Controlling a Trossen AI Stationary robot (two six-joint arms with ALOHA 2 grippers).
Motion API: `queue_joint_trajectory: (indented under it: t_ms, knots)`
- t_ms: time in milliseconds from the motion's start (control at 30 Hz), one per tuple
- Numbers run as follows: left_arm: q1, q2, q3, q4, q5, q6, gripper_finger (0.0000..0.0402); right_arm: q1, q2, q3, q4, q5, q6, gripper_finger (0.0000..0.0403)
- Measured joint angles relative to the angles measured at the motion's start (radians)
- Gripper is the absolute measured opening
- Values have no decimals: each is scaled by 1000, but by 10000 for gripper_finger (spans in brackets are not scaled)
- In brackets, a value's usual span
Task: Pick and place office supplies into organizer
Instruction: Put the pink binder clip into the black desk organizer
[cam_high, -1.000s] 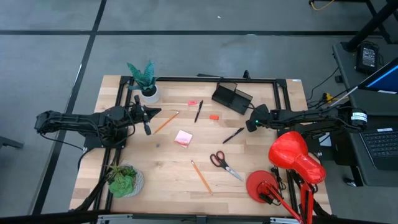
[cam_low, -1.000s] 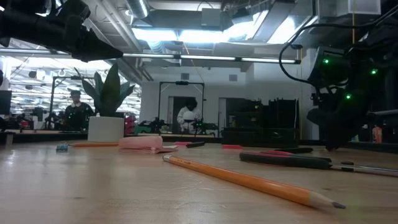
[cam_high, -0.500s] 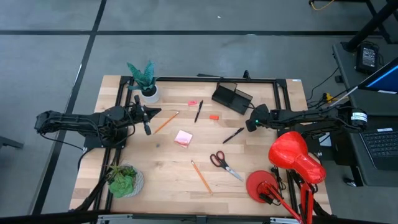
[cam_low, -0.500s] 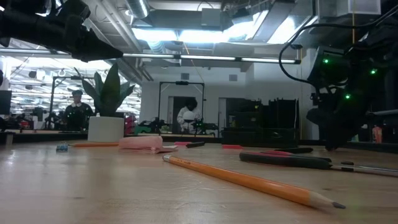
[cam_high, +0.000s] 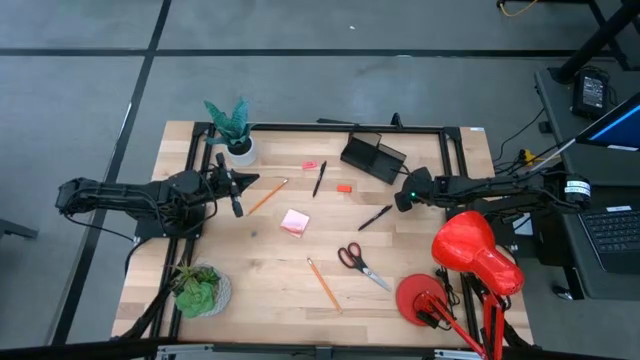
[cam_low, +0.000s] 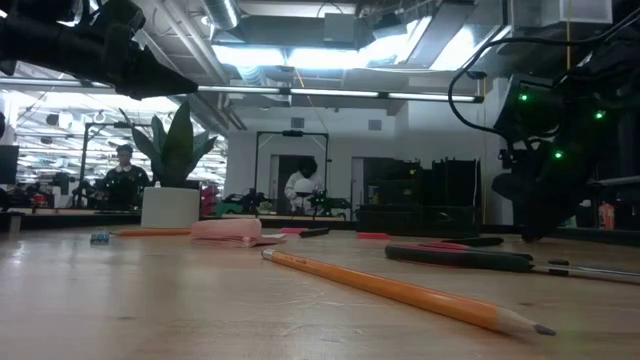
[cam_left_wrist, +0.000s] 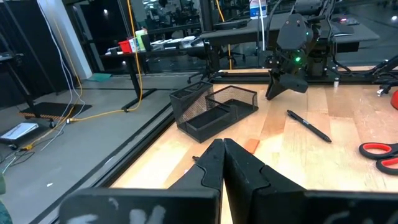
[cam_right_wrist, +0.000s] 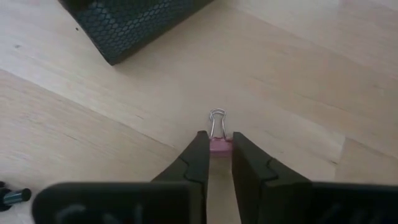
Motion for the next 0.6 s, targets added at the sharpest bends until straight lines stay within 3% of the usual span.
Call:
queue_joint_trajectory:
  t_ms: [600]
  knots:
    - [0,0,0,0,0,0,4,3,0,178,-79,-42,-116,46]
